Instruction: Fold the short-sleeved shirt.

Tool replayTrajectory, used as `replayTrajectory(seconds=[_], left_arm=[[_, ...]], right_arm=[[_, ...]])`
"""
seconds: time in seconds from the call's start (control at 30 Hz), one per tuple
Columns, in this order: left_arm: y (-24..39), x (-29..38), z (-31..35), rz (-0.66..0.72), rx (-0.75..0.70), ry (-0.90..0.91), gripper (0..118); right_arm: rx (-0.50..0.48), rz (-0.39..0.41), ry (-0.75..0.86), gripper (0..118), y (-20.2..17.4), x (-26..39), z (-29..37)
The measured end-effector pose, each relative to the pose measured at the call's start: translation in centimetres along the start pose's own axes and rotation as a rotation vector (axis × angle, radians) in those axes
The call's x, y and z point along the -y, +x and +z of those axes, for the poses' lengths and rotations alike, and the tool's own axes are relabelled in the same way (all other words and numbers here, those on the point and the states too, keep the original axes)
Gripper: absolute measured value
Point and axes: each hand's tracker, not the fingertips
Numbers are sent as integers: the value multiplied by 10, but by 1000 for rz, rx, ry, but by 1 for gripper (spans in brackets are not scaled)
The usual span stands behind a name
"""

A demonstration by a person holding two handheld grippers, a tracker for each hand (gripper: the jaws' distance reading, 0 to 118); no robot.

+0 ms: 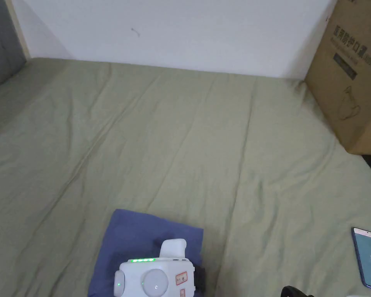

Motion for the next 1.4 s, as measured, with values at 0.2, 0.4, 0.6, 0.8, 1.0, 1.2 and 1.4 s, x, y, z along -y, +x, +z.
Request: replayTrajectory(seconds=[0.2, 0.4, 0.6, 0.8, 1.0, 1.2, 1.4], left_arm=[[3, -11, 16, -9, 15, -55, 6], [-17, -7, 144, 18, 170, 139, 6], [-70, -3, 240, 15, -9, 338, 6], [-138, -25, 235, 83, 19, 261, 70], [-195, -55, 174, 119, 30, 114, 95], [-226, -64, 117, 359, 321, -40, 95], [-212, -70, 75, 425, 409, -172, 83]], right_arm=[[-16, 59, -17, 0, -9, -11, -16], [-136, 207, 40, 0, -52, -36, -74], [-307, 309, -118, 0, -103, 2, -190], [-244, 335, -222, 0, -98, 51, -244], [-306, 281, -217, 0, -81, 45, -240], [-303, 325, -213, 0, -84, 46, -239], [-312, 271, -220, 0, -81, 44, -239]])
